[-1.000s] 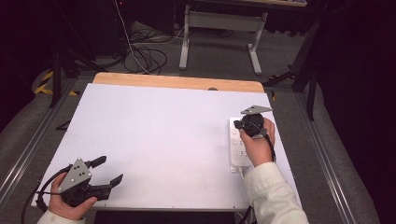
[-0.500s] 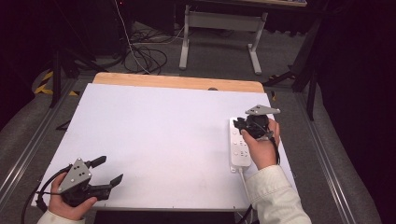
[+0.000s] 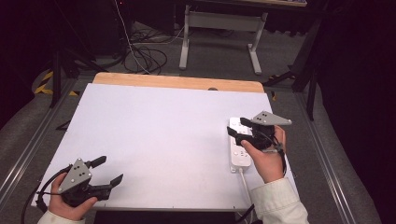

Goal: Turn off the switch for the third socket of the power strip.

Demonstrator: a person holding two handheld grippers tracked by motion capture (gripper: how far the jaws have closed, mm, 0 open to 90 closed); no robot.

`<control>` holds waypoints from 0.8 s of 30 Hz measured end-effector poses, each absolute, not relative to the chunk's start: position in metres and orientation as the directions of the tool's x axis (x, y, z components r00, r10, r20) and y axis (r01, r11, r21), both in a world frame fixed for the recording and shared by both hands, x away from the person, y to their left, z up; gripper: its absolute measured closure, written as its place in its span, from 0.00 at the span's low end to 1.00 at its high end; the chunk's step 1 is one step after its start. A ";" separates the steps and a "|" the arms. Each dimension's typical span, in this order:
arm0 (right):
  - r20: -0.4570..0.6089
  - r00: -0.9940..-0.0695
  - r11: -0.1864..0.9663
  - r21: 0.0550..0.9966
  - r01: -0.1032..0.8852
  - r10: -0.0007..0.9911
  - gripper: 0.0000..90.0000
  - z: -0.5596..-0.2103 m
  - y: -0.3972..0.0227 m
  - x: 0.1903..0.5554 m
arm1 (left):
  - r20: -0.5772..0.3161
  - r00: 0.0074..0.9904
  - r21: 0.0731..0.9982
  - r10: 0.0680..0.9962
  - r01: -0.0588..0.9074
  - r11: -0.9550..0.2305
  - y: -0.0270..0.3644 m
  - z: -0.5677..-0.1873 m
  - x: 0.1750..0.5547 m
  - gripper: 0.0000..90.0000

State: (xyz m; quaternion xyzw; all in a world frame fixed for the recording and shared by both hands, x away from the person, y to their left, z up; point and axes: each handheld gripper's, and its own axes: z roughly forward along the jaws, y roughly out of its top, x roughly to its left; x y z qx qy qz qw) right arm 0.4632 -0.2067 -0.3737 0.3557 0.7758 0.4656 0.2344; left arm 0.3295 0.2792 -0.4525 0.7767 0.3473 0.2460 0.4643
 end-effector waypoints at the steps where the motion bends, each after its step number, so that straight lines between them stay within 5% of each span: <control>1: -0.033 -0.643 0.313 0.892 0.327 0.765 0.38 -0.373 -0.207 0.460 | 0.059 0.638 0.892 0.768 0.311 -0.327 0.279 -0.452 0.329 0.21; 24: 0.008 -0.732 0.289 0.916 0.280 0.682 0.17 -0.396 -0.216 0.409 | 0.044 0.640 0.902 0.767 0.305 -0.305 0.280 -0.452 0.329 0.21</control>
